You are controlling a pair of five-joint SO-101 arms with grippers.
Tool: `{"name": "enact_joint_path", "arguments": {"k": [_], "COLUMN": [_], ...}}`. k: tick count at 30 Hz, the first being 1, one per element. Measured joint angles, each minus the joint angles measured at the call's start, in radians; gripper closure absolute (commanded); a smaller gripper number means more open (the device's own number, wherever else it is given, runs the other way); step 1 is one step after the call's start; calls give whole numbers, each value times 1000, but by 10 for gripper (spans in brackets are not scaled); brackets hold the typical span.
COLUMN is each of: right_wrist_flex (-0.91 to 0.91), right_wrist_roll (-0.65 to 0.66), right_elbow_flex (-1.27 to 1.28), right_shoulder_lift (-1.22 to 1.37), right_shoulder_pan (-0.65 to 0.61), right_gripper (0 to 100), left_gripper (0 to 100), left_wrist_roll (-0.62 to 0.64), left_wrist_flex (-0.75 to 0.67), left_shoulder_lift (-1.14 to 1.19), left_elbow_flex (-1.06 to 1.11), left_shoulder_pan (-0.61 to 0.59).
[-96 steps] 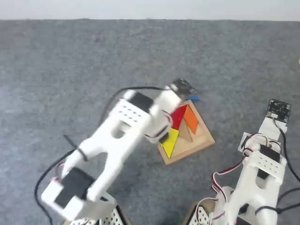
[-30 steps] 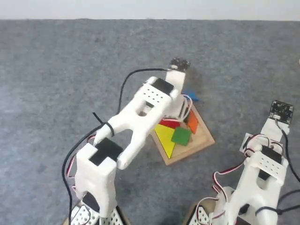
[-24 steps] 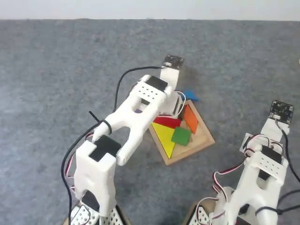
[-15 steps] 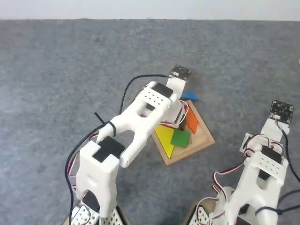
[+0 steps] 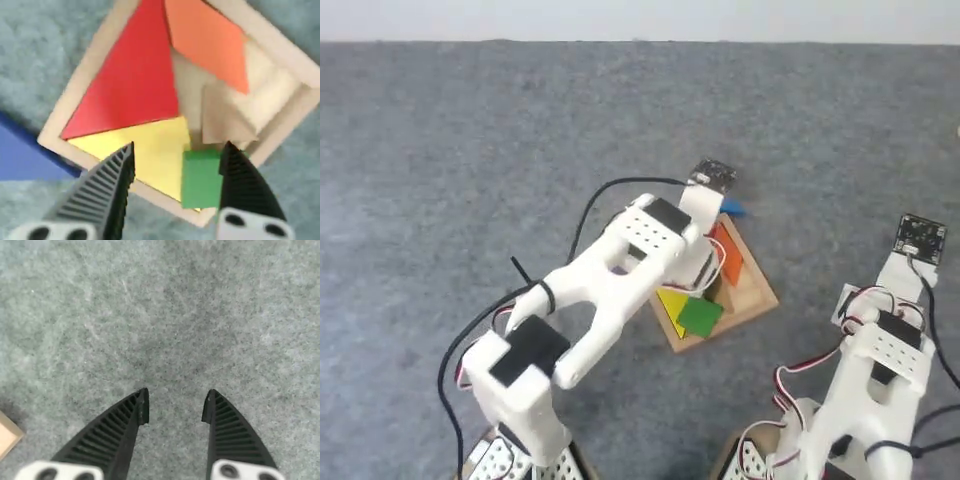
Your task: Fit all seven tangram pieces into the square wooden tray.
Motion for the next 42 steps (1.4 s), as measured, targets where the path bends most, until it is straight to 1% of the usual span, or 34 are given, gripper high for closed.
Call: {"name": "enact_joint_path", "arguments": {"k": [4, 16, 21, 26, 32, 36, 42], "right_wrist_flex": [0, 0, 0, 0, 0, 0, 0], "right_wrist_roll": [0, 0, 0, 0, 0, 0, 0], "right_elbow_flex": [0, 0, 0, 0, 0, 0, 0], "right_shoulder_lift": [0, 0, 0, 0, 0, 0, 0], "right_shoulder_pan": [0, 0, 0, -2, -2, -2, -2], "right_gripper": [815, 815, 815, 815, 815, 815, 815], "left_gripper": [736, 736, 736, 750, 758, 759, 759], "left_wrist_roll": [-6, -57, -69, -74, -124, -135, -157], "left_wrist_flex": [-37, -107, -112, -112, -112, -95, -66], "left_shoulder_lift": [-8, 46, 46, 54, 54, 54, 54], "left_elbow_flex": [20, 20, 11, -29, -40, -40, -40], "left_shoulder_pan": [26, 26, 23, -34, -101, -86, -29]}}
